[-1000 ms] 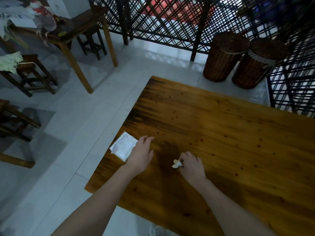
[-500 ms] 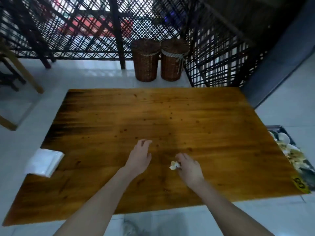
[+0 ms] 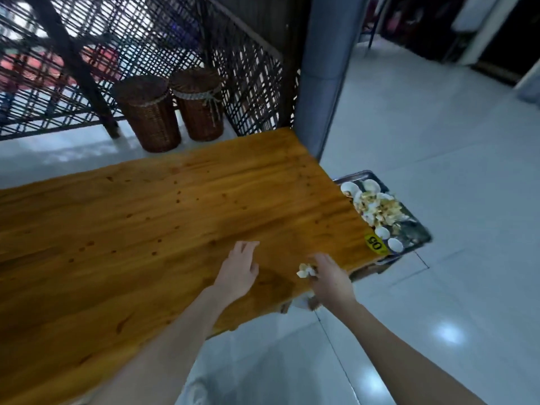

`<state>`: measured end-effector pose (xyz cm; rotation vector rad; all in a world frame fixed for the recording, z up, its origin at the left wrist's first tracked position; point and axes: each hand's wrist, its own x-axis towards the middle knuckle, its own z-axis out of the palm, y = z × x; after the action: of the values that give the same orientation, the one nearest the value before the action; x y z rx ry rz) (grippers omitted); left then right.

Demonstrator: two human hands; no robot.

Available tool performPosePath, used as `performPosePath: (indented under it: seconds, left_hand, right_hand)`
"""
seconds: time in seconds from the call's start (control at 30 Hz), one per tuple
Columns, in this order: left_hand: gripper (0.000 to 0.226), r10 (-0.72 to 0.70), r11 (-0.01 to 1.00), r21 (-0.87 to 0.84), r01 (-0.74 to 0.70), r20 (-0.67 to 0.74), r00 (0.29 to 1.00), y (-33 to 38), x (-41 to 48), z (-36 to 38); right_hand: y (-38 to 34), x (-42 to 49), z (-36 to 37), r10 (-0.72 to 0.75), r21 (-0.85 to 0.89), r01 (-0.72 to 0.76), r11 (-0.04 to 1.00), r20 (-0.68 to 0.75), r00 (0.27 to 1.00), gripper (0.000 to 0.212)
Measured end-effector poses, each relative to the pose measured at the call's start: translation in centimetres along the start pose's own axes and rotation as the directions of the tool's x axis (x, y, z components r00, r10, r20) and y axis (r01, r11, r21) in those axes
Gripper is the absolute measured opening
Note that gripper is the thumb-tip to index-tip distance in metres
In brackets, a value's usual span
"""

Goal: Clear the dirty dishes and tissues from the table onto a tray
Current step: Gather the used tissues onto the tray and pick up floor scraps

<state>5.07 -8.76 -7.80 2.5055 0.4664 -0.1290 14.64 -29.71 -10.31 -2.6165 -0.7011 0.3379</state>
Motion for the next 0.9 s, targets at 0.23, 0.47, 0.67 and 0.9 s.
performPosePath:
  seconds: [0.23, 0.47, 0.67, 0.9]
  left_hand:
    - [0.051, 0.081, 0.995, 0.05, -0.084, 0.07, 0.994, 6.6, 4.6, 2.7]
    - [0.054, 0.145, 0.988, 0.02, -0.15, 0.148, 0.978, 11.8, 11.4, 5.6]
    - [0.054, 0.18, 0.983, 0.003, -0.182, 0.133, 0.975, 16.0, 19.6, 7.0]
    - [0.053, 0.23, 0.972, 0.005, -0.234, 0.171, 0.958, 20.5, 28.1, 8.3]
  right_hand:
    - [7.0, 0.2, -3.9, 0.116, 0.058, -0.11, 0.992, -0.103, 0.988, 0.035]
    - [12.4, 3.5, -6.2, 0.217, 0.11, -0.203, 0.973, -0.134, 0.967, 0.029]
    - [18.1, 8.9, -9.9, 0.308, 0.075, -0.3, 0.951, -0.157, 0.938, 0.025]
    - [23.9, 13.7, -12.5, 0.388, 0.063, -0.384, 0.921, -0.209, 0.898, 0.021]
